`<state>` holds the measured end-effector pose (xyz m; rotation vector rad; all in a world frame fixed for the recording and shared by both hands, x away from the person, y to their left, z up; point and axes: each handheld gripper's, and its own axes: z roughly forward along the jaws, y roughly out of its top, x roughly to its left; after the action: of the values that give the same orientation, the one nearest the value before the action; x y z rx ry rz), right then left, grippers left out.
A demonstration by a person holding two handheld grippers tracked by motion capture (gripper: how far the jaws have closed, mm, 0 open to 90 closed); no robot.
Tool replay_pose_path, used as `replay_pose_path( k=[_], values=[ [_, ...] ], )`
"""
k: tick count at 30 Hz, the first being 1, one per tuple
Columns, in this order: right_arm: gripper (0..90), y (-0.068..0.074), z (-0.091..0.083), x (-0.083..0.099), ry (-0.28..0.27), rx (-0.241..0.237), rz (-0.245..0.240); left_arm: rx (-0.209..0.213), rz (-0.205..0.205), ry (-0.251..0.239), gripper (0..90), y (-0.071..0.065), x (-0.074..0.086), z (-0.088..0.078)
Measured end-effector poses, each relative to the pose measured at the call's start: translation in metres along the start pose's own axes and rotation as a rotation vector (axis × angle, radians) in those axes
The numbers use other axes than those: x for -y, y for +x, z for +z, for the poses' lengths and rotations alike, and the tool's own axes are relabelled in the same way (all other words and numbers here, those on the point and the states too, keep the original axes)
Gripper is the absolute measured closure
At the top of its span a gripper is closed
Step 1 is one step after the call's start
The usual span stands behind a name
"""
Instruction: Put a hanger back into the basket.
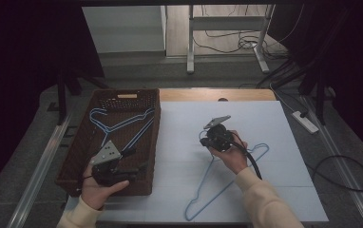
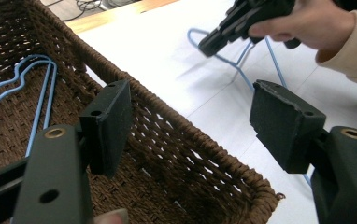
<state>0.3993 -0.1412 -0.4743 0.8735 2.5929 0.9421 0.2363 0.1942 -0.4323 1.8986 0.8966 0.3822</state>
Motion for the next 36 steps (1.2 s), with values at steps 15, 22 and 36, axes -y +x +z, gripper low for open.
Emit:
replay_pose_path(
  k=[15, 22, 36],
  values=[
    [87.9, -0.006, -0.051, 0.008, -0.199, -0.026, 0.055, 0.049, 0.033, 0.02, 30.8, -0.017, -0.014, 0.015],
    [87.9, -0.005, -0.066, 0.009, -0.254, -0.04, 0.05, 0.079, 0.053, 0.041, 30.5, -0.026, -0.022, 0.027],
    [88.0, -0.006, -0.085, 0.008, -0.324, -0.074, 0.062, 0.114, 0.073, 0.091, 30.4, -0.037, -0.042, 0.052]
  ],
)
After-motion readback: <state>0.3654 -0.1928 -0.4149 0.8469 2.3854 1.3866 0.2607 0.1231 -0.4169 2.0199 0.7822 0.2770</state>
